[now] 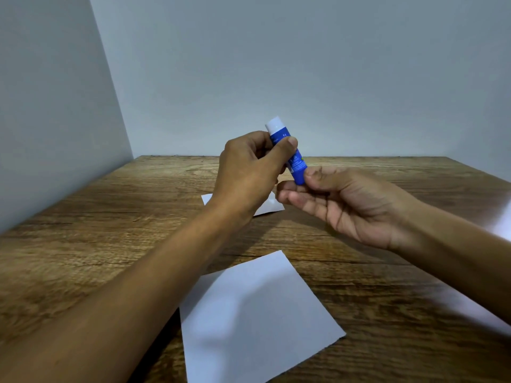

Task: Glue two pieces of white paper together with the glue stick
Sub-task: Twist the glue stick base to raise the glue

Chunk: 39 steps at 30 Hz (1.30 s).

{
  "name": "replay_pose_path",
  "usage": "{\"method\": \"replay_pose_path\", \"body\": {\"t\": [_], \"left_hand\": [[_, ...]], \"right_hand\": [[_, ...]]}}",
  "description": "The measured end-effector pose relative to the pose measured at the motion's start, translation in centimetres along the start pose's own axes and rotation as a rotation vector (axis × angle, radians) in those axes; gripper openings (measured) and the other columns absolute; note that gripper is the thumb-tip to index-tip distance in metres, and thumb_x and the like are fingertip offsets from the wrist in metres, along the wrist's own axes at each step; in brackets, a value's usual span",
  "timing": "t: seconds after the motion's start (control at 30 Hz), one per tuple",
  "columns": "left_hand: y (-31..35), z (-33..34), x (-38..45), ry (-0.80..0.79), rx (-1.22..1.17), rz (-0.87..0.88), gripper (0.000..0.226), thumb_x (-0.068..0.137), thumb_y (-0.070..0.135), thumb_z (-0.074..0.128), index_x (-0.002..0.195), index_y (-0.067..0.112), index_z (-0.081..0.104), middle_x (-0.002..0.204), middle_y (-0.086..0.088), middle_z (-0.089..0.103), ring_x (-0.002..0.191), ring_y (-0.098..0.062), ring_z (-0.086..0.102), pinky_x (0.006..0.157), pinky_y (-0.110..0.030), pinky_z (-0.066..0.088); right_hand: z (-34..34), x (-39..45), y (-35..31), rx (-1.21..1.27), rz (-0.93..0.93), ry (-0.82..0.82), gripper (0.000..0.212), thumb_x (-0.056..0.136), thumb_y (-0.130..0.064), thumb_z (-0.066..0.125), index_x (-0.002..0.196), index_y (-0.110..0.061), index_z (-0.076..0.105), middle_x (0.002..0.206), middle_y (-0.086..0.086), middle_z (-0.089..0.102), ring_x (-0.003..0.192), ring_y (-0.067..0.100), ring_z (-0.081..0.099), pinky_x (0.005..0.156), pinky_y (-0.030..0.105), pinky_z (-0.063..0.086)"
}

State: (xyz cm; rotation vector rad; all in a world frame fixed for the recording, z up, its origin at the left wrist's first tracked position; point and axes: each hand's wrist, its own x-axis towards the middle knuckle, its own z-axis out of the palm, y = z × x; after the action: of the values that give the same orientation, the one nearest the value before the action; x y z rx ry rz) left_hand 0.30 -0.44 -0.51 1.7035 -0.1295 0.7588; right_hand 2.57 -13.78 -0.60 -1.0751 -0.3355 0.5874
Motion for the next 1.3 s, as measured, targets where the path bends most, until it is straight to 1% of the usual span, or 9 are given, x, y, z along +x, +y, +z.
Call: {"method": "replay_pose_path", "body": {"t": [0.1,0.23,0.4,0.5,0.67,0.87,1.07,1.2,1.3], "left_hand": [[-0.2,0.0,0.0,0.004,0.008,-0.006,0.021,0.082,0.023,0.061,0.067,0.009,0.062,0.051,0.006,0.053,0.045,-0.005,0.047,0.055,-0.025,0.041],[-0.2,-0.3,0.2,0.015,0.006,-0.004,0.021,0.083,0.024,0.06,0.068,0.008,0.062,0.045,0.01,0.051,0.044,-0.003,0.047,0.055,-0.023,0.041],[-0.2,-0.2,0.2,0.02,0.007,0.014,0.028,0.082,0.024,0.061,0.075,-0.003,0.063,0.052,0.001,0.052,0.044,-0.005,0.046,0.057,-0.026,0.041],[-0.2,-0.3,0.2,0.022,0.012,0.005,0.026,0.083,0.024,0.061,0.073,0.0,0.063,0.052,0.003,0.052,0.045,-0.005,0.046,0.057,-0.027,0.042],[-0.2,-0.3,0.1,0.014,0.011,0.001,0.026,0.083,0.024,0.06,0.074,0.0,0.063,0.053,0.002,0.051,0.044,-0.004,0.046,0.056,-0.025,0.041],[-0.2,-0.3,0.1,0.018,0.021,-0.003,0.024,0.083,0.025,0.06,0.073,0.003,0.063,0.051,0.005,0.051,0.045,-0.003,0.046,0.056,-0.024,0.041],[-0.1,-0.2,0.1,0.023,0.013,0.008,0.025,0.082,0.024,0.06,0.076,0.001,0.064,0.05,0.006,0.051,0.044,-0.002,0.048,0.055,-0.022,0.041],[-0.1,-0.2,0.1,0.024,0.014,0.0,0.023,0.082,0.025,0.061,0.07,0.005,0.062,0.043,0.01,0.051,0.043,-0.003,0.047,0.055,-0.023,0.041],[-0.1,-0.3,0.1,0.03,0.012,-0.006,0.022,0.082,0.025,0.06,0.066,0.01,0.061,0.043,0.01,0.051,0.044,-0.004,0.047,0.056,-0.025,0.041]], "right_hand": [[0.2,-0.1,0.0,0.025,0.033,0.001,0.022,0.093,-0.006,0.043,0.09,0.009,0.059,0.067,0.021,0.07,0.064,0.028,0.072,0.052,0.024,0.056],[0.5,-0.1,0.5,-0.017,-0.047,-0.004,0.012,0.087,-0.002,0.05,0.088,0.006,0.059,0.065,0.015,0.069,0.065,0.025,0.072,0.056,0.022,0.057],[0.4,0.0,0.5,0.005,-0.033,0.027,0.016,0.091,-0.005,0.046,0.089,0.007,0.057,0.063,0.016,0.07,0.062,0.026,0.072,0.052,0.021,0.056],[0.4,0.0,0.7,0.014,-0.02,0.018,0.018,0.091,-0.007,0.048,0.091,0.008,0.058,0.067,0.019,0.071,0.065,0.029,0.072,0.054,0.024,0.057],[0.4,0.2,1.0,-0.031,-0.088,0.024,0.008,0.087,-0.001,0.052,0.085,0.005,0.058,0.065,0.015,0.071,0.066,0.026,0.072,0.057,0.022,0.057],[0.4,0.2,1.0,-0.017,-0.04,0.009,0.024,0.094,-0.01,0.044,0.092,0.01,0.057,0.067,0.019,0.071,0.065,0.028,0.072,0.056,0.022,0.057],[0.4,0.0,0.9,-0.055,-0.092,0.011,0.008,0.086,-0.002,0.053,0.084,0.003,0.058,0.066,0.014,0.072,0.068,0.027,0.072,0.058,0.019,0.056],[0.5,0.0,1.0,-0.025,-0.062,0.002,0.021,0.093,-0.01,0.045,0.089,0.006,0.058,0.064,0.017,0.071,0.064,0.028,0.072,0.056,0.021,0.057],[0.5,0.0,1.1,-0.025,-0.067,0.005,0.021,0.091,-0.011,0.048,0.091,0.008,0.058,0.067,0.018,0.071,0.065,0.029,0.072,0.057,0.023,0.058]]}}
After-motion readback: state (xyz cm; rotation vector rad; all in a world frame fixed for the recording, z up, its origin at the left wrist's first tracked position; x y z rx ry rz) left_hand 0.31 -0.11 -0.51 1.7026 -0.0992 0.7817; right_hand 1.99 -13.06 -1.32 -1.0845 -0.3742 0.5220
